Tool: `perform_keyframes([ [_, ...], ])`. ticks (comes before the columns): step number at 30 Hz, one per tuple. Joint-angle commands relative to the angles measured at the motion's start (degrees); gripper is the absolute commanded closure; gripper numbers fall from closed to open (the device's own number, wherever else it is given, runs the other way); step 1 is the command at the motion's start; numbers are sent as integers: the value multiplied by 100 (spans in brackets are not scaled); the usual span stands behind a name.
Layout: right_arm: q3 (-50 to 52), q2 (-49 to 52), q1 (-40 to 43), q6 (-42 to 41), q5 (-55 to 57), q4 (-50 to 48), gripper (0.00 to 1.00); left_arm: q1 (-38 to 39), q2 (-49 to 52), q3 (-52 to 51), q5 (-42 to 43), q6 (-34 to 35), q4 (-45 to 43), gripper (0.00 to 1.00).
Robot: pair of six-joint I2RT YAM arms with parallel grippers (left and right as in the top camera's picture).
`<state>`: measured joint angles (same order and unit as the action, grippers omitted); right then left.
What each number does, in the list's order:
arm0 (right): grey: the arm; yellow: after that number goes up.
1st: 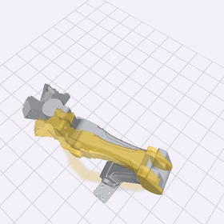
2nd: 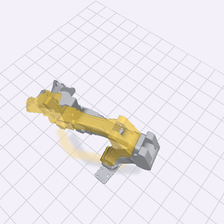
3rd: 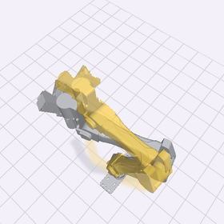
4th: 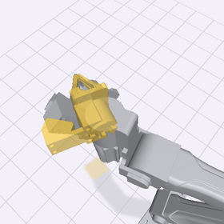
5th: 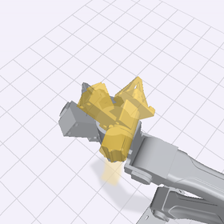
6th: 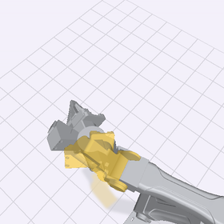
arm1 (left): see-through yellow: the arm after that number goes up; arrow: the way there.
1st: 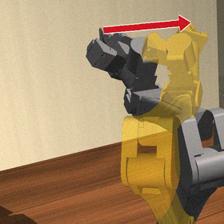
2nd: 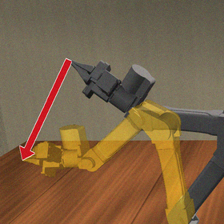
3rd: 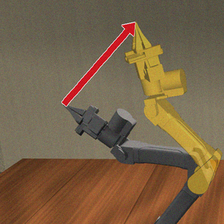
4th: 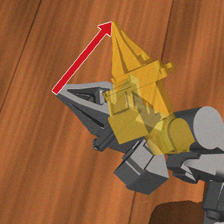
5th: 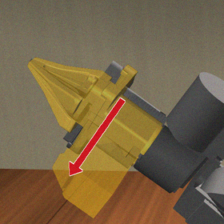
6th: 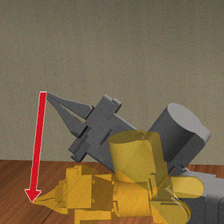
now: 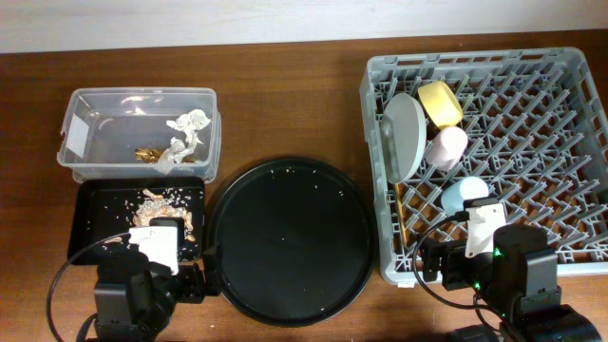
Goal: Sort waste into correct bins and load items into the dishwasher rack
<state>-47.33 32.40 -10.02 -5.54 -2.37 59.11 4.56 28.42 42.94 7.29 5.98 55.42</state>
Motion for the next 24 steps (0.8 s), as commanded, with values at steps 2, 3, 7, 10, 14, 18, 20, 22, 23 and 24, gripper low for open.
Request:
perform_keyframes([
  [2,39,-15,35,15,94,2,1,7,-28,-74,-4,-92,-26,1],
  [3,39,-15,35,15,94,2,1,7,-28,-74,-4,-92,-24,1],
  [7,52,-201,48,81,256,39,1,7,-28,-74,-4,-92,-26,1],
  [10,168,-575,236,81,332,-70,1,7,-28,-74,-2,-92,-24,1],
  [14,761,-1480,551,81,450,-479,1,7,-28,-74,-2,-92,-24,1],
  [18,1670,-2579,793,81,459,-1047,1,7,-28,-74,-4,-92,-26,1],
  [20,2260,-3108,846,81,457,-1624,1,7,-28,-74,-4,-92,-24,1],
  [22,2734,-3204,857,79,450,-2350,1,7,-28,-74,-4,-92,-24,1],
  [23,2966,-3211,855,79,435,-2774,1,7,-28,-74,-4,-92,-24,1],
  [24,3191,-3220,857,81,442,-3235,1,7,-28,-74,-2,-92,-24,1],
])
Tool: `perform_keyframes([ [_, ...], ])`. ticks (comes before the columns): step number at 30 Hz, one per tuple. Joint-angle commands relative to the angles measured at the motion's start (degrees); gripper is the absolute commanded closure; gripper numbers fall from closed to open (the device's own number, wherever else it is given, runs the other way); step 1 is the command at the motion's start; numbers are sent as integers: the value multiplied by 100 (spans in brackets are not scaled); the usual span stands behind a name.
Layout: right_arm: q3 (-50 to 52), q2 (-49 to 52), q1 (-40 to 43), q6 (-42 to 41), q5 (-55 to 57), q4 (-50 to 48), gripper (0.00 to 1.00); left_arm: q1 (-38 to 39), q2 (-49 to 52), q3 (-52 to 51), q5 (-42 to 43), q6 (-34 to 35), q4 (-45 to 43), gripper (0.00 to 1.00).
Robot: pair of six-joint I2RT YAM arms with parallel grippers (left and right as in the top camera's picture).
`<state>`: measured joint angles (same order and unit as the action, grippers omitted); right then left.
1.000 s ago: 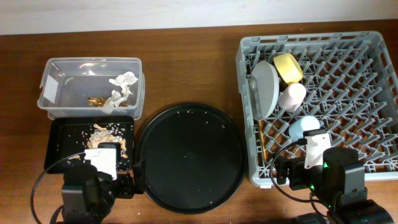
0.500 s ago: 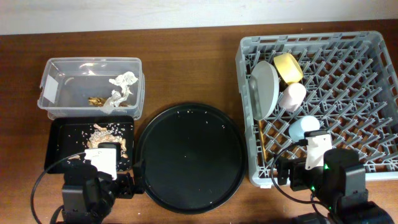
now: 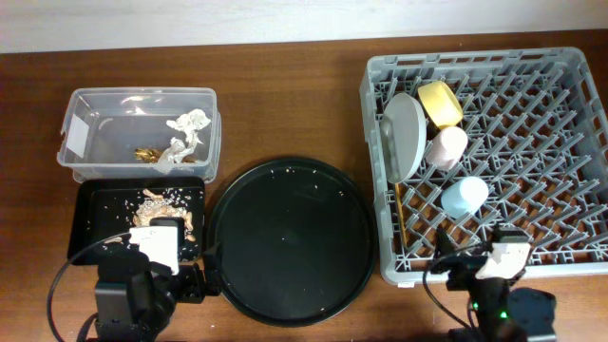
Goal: Sort waste into correct bins and load items into the dishwasher rack
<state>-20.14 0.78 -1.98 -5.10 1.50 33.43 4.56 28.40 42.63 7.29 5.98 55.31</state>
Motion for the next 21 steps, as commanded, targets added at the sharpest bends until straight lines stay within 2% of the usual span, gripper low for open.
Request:
perform_keyframes([
  [1,669,-57,59,37,74,-1115,1,7,-26,-44,-4,-92,-13,1],
  [4,1373,-57,57,37,72,-2577,1,7,-26,-44,-4,-92,-13,1],
  [7,1939,-57,57,35,-92,-3469,1,7,-26,-44,-4,-92,-13,1],
  [11,1982,-57,57,33,-337,-2887,1,7,-26,-44,-4,-92,-13,1],
  [21,1982,-46,55,35,-339,-2911,1,7,-26,-44,-4,-92,-13,1],
])
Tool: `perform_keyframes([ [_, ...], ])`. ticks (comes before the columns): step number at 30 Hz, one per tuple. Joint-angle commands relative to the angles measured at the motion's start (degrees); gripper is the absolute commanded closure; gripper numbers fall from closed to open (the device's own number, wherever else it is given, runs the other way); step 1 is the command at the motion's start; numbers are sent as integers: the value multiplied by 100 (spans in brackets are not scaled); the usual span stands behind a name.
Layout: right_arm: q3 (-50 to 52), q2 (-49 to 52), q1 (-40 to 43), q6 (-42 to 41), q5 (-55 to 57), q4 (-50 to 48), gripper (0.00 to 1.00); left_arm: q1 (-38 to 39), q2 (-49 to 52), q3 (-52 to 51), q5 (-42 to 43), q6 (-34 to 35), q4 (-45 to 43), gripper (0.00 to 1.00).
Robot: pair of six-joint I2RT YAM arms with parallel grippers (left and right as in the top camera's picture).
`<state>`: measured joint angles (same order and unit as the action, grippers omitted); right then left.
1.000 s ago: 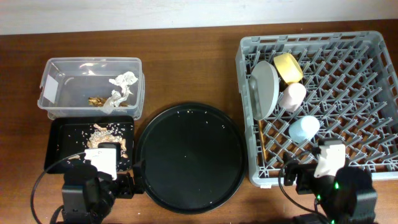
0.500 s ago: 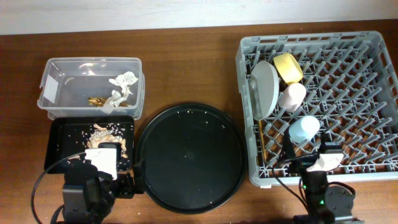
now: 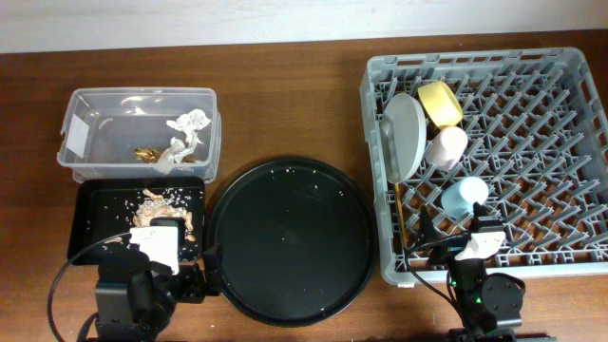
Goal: Sort waste into correct bins and load items into the dishwasher rack
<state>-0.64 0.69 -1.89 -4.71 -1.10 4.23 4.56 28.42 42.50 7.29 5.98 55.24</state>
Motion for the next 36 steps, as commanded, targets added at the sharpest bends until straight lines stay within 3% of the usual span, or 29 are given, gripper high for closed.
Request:
perform_keyframes([
  [1,33,-37,46,-4,-79,9,1,7,-28,-31,-4,-92,-7,1],
  [24,33,-37,46,-4,-79,11,1,4,-319,-173,-245,-94,46,1],
  [27,33,-37,46,-4,-79,9,1,4,-774,-758,-286,-96,-472,1],
  [36,33,-37,46,-4,-79,9,1,4,-2498,-3233,-221,-92,-3602,1],
])
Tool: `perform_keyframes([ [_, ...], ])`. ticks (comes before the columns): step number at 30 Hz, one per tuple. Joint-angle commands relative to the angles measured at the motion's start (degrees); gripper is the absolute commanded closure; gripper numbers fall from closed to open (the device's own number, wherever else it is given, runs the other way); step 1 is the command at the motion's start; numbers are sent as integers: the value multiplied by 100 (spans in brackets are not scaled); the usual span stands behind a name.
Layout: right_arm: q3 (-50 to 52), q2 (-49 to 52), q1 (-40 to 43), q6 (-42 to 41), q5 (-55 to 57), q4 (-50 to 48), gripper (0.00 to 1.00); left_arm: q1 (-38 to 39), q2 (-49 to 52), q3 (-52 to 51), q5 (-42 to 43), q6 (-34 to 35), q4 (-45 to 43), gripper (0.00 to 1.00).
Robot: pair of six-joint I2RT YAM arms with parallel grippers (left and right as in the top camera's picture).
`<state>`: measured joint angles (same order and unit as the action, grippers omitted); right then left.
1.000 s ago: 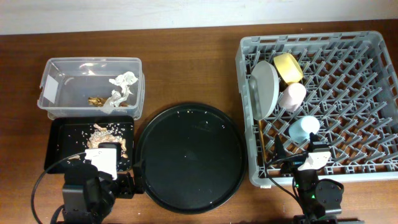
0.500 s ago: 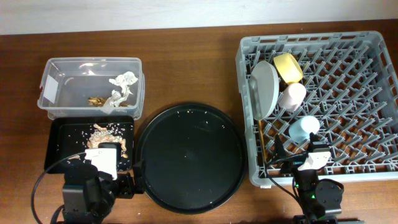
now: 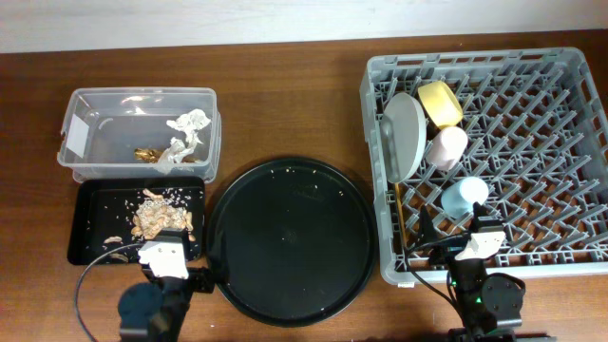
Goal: Sort waste into correct bins and load items into the dishwasher rack
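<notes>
The grey dishwasher rack on the right holds a grey plate, a yellow cup, a pale pink cup, a light blue cup and a thin utensil by its left wall. A clear bin at the back left holds crumpled paper and a gold wrapper. In front of it, a black square tray carries food scraps. My left gripper is at that tray's front edge. My right gripper is at the rack's front edge. White wrist mounts hide the fingers of both.
A large round black tray with a few crumbs lies between the square tray and the rack. Brown tabletop runs behind the bins. A black cable loops at the front left beside my left arm.
My left arm has drawn back toward the front edge; its wrist mount now sits lower and slightly right of where it was. The right arm and all objects are unchanged.
My right arm first stood over the rack's front edge, just below the blue cup. Then it was back at the front right. Then it sat centred in front of the blue cup, where it stays. The left arm stayed still until now.
</notes>
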<state>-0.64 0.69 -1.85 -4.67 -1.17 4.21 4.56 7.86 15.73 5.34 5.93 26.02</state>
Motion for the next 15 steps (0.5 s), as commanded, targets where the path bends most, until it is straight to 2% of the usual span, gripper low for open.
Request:
perform_keyframes([
  [1,33,-37,42,-9,-72,13,1,4,-570,-785,-28,-90,-1126,1],
  [5,33,-37,42,-9,-72,11,1,-28,-758,-1480,-157,-153,-2804,1],
  [6,33,-37,42,-9,-72,11,1,-26,-758,-1523,-151,-343,-2900,1],
  [8,33,-37,42,-9,-72,13,1,-26,-758,-1521,-133,-625,-2828,1],
  [11,33,-37,42,-9,-72,11,1,-33,-758,-1519,-227,-750,-2131,1],
  [15,33,-37,42,-9,-72,11,1,-33,-758,-1519,-216,-750,-2157,1],
])
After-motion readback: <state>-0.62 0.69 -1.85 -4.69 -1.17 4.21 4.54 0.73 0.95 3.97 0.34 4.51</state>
